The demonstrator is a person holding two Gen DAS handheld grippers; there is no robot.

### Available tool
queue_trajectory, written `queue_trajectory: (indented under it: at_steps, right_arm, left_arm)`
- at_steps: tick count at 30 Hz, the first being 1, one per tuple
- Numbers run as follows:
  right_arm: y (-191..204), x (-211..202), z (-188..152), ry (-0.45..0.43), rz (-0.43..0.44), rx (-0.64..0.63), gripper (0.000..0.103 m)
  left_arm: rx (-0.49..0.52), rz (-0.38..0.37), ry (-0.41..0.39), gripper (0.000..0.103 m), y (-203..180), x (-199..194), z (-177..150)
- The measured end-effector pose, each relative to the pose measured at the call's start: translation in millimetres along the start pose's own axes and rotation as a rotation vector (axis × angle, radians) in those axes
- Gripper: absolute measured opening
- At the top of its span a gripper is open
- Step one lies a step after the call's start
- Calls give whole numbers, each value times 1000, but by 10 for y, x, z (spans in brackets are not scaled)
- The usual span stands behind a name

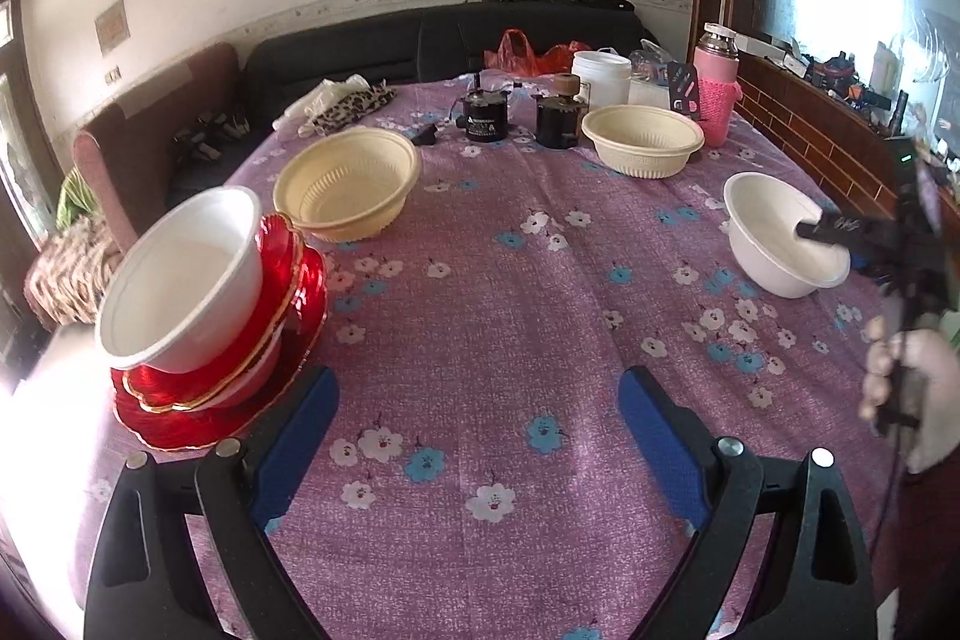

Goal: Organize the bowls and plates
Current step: 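Move the right gripper to the other white bowl on the tablecloth, then close the right gripper on that white bowl's rim and lift it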

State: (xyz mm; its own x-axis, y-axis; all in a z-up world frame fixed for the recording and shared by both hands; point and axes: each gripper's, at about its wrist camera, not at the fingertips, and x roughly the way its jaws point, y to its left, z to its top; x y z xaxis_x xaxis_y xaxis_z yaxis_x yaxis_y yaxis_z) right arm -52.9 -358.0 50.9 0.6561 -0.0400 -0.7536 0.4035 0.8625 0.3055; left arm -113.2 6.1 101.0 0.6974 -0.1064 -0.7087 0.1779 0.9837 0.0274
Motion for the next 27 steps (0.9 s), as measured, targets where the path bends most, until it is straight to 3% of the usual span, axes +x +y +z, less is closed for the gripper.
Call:
queue_trajectory:
  at_steps: [2,5,13,16,19,23,24,26,27]
  right_arm:
    - [70,113,-22,27,2,-24,21]
    - [176,184,-124,68,96,-49,16]
    - [687,169,-414,141,363,-259,16]
    - [754,161,-460,135,379,-275,19]
    - [681,145,-477,123,375,-236,30]
    - [644,87,-470,109,371,-219,31]
    - [653,80,-468,105,366,-223,31]
    - [670,74,-455,98,349,-237,31]
    - [692,79,-464,96,335,-249,31]
  left_arm:
    - [-17,-17,14,94,28,40,19]
    - [-49,-41,40,94,58,144,54]
    - [-111,-142,130,94,-46,483,166]
    - [-106,-144,124,94,-155,610,258]
    - [-80,-144,121,94,-300,763,362]
    - [-46,-167,152,93,-507,1008,493]
    - [-41,-178,163,88,-556,1073,519]
    - [-23,-183,177,64,-638,1177,549]
    - [-11,-178,196,45,-680,1237,554]
